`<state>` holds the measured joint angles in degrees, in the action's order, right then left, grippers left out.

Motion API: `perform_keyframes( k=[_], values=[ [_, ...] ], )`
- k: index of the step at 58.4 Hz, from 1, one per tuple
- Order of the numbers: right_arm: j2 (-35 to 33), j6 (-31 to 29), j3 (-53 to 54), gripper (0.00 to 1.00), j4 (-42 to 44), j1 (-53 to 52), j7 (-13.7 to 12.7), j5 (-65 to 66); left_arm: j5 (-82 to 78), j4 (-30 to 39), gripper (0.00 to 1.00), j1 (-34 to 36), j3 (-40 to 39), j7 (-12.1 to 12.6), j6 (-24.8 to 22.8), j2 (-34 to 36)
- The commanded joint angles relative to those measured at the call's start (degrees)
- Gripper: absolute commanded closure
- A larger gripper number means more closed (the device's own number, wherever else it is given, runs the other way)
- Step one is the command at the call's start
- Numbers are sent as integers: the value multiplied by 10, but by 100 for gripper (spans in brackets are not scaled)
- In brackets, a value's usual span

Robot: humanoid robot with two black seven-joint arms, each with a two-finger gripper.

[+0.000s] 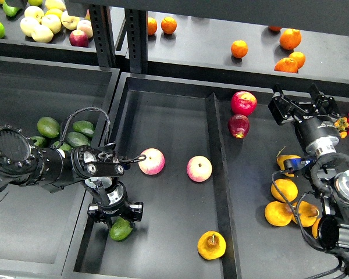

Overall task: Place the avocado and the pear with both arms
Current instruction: 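Lift the avocado with the left gripper toward the avocado bin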

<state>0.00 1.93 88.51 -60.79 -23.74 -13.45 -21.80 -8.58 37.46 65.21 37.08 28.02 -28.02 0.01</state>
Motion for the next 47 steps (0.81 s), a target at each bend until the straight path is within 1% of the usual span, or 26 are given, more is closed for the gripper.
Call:
perform_keyframes(
  k=[1,15,22,34,39,47],
  values=[
    [0,0,-1,1,0,1,0,1,8,-16,79,-11,-16,0,0,0],
    [0,0,-2,1,-2,2,0,1,10,-6,82,6,-28,0,0,0],
    [0,0,-2,0,-3,3,0,1,9,-6,83,39,-58,0,0,0],
    [0,0,-3,1,-3,4,0,2,10,-6,83,96,-83,0,0,0],
    [0,0,-3,1,-3,4,0,2,9,-6,82,115,-90,0,0,29],
    [0,0,-3,1,-3,5,0,2,8,-9,82,149,-93,0,0,95]
  ],
)
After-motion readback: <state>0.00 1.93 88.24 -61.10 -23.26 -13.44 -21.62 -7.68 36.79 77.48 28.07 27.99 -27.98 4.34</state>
